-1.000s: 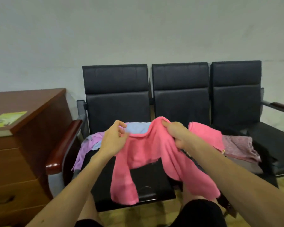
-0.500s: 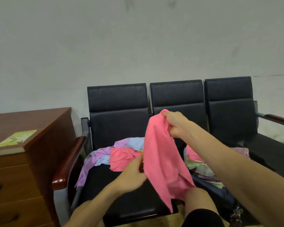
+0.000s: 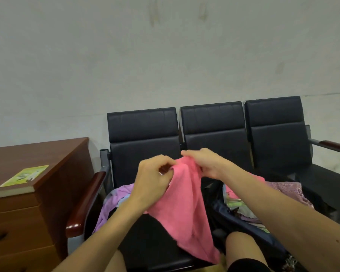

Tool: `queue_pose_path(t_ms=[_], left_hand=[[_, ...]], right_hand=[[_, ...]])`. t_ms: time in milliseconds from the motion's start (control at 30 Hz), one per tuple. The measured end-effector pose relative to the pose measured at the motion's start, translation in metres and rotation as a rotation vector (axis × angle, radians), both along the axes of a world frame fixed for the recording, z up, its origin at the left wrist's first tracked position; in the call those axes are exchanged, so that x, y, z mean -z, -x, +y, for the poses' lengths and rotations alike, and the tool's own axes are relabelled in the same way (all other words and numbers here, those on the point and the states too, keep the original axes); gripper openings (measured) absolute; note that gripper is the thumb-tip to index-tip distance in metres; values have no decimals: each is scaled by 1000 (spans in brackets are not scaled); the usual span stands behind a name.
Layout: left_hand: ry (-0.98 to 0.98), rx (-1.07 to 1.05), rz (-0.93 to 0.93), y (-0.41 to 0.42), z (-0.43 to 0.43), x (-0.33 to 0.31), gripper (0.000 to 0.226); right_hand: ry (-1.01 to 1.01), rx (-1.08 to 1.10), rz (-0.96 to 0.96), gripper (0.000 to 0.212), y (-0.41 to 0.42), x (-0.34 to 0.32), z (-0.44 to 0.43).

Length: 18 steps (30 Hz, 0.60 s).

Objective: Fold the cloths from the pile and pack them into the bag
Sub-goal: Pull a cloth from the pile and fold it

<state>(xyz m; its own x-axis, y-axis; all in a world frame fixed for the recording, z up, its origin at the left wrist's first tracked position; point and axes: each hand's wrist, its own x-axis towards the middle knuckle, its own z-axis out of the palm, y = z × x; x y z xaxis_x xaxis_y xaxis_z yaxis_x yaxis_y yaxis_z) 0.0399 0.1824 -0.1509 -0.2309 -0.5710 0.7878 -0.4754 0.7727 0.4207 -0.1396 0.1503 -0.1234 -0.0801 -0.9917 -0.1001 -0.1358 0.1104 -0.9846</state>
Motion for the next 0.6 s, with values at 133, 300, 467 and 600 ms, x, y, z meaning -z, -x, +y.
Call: queue_pose_path(t_ms=[133, 300, 467, 600], left_hand=[[-115, -137, -5, 1, -8, -32, 22], [-185, -246, -85, 3, -12, -45, 22], [-203, -268, -54, 8, -9, -52, 21], [-224, -268, -38, 10, -9, -55, 23]], right_hand=[[284, -37, 421, 57, -7, -4, 29], [474, 9, 720, 61, -11, -5, 72], [568, 78, 989, 62, -15, 11, 72], [656, 134, 1016, 49, -19, 29, 60]])
